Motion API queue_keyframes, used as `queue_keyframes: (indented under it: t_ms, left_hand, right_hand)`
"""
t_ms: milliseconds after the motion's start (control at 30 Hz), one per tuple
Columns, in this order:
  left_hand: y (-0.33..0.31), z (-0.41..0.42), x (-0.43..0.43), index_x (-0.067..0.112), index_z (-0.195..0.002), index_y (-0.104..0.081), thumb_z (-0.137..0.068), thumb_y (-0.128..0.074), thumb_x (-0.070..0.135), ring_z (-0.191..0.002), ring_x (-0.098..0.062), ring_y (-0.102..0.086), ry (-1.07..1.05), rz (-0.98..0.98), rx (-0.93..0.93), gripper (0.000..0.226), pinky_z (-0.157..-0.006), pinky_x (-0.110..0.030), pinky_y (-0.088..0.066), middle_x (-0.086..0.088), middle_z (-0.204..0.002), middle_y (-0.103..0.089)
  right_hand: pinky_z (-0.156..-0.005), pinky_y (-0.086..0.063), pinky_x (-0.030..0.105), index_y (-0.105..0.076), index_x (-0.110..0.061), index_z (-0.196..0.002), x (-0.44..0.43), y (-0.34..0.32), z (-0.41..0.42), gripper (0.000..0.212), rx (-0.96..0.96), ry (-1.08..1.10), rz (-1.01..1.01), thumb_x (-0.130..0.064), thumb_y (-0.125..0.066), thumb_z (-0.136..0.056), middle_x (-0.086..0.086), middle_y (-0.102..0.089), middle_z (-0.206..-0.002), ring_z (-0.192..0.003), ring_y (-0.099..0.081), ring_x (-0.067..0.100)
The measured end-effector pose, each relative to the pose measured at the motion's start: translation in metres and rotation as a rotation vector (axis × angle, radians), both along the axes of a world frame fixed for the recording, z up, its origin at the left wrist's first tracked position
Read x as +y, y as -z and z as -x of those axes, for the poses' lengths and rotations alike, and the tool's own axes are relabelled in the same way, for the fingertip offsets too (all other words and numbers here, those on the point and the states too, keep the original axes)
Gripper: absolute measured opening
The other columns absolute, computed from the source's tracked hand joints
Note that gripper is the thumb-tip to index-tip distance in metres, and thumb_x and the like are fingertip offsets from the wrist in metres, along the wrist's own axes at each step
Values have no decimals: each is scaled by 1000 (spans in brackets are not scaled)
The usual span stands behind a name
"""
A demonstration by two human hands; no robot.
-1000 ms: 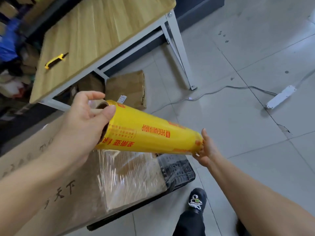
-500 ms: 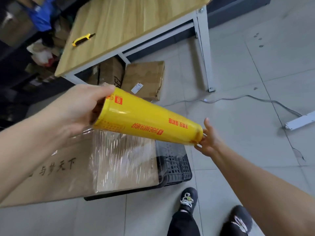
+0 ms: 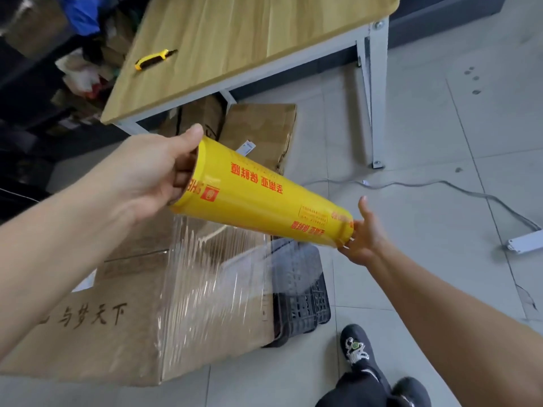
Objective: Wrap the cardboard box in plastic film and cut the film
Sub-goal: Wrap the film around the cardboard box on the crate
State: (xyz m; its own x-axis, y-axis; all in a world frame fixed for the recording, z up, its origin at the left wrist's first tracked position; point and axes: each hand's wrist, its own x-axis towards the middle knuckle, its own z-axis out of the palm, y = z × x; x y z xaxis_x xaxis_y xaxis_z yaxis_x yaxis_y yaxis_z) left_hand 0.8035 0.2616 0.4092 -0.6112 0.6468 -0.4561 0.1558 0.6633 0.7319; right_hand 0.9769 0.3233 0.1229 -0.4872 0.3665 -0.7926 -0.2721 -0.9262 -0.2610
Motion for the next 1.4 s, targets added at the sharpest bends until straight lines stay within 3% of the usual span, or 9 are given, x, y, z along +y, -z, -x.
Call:
queue_keyframes:
  t_ms: [267, 433, 567, 700, 800, 1033, 1167, 1300, 1400]
  left_hand:
    - [-2, 16, 24, 9, -89, -68, -96, -51, 35, -84, -26, -71, 23, -61, 81, 33, -93, -45, -50, -10, -87, -75]
    - [-5, 22, 48, -7, -125, -55, -100, -44, 33, -91, -33, -72, -41, 0, -16, 49, -66, -36, -60, -25, -113, -69]
    - [-3, 31, 64, -3, -128, -55, -100, -44, 33, -94, -31, -70, -149, 25, -36, 47, -74, -39, -54, -21, -114, -69]
    - [-2, 34, 78, -5, -129, -53, -100, -43, 37, -97, -33, -70, -204, 61, -20, 52, -82, -39, -52, -23, -115, -68]
    - [-4, 35, 90, -5, -132, -51, -100, -40, 38, -105, -38, -66, -232, 66, -22, 55, -83, -37, -54, -27, -124, -62]
    - [-7, 39, 110, -5, -109, -62, -97, -44, 43, -96, -48, -66, -252, 38, 81, 52, -93, -51, -49, -27, -106, -69]
    - [-1, 51, 119, 12, -63, -47, -99, -44, 40, -55, -19, -56, -286, 28, 219, 46, -57, -24, -44, -3, -60, -55]
    - [3, 56, 124, 13, -68, -61, -100, -49, 29, -36, -2, -57, -298, 21, 262, 37, -38, -14, -43, 9, -42, -61]
    - [-1, 64, 128, 8, -83, -67, -98, -53, 20, -58, -8, -70, -370, -1, 197, 24, -56, -20, -56, 1, -65, -73]
  right_hand:
    - [-60, -45, 34, -56, -4, -105, 43, -10, 34, 72, -16, -31, -21, -70, -33, -89, 11, -62, -92, -82, -60, 23]
    - [-65, -47, 39, -52, -5, -105, 64, -14, 44, 68, 22, -61, -9, -67, -28, -93, 11, -62, -85, -77, -60, 26]
    - [-85, -48, 44, -56, -3, -99, 83, -11, 55, 72, -10, -125, 24, -70, -31, -90, 10, -64, -86, -81, -61, 27]
    - [-62, -46, 38, -59, -3, -80, 106, -14, 65, 72, -29, -241, 19, -68, -31, -91, 9, -66, -76, -75, -60, 25]
    - [-64, -45, 35, -55, -5, -95, 124, -17, 75, 68, -50, -290, 9, -70, -34, -89, 8, -62, -87, -81, -59, 22]
    - [-61, -43, 35, -55, -7, -95, 155, -24, 93, 66, -20, -411, 22, -68, -32, -90, 9, -62, -88, -79, -59, 21]
    - [-75, -42, 34, -47, -6, -127, 165, -21, 103, 73, -10, -453, 19, -67, -30, -92, 7, -60, -87, -77, -56, 19]
    - [-87, -37, 36, -45, -4, -132, 178, -21, 115, 79, 7, -489, 18, -69, -29, -90, 8, -60, -89, -77, -55, 19]
    - [-88, -38, 36, -48, -3, -130, 188, -20, 125, 83, -3, -522, 13, -72, -29, -88, 8, -62, -94, -82, -57, 20]
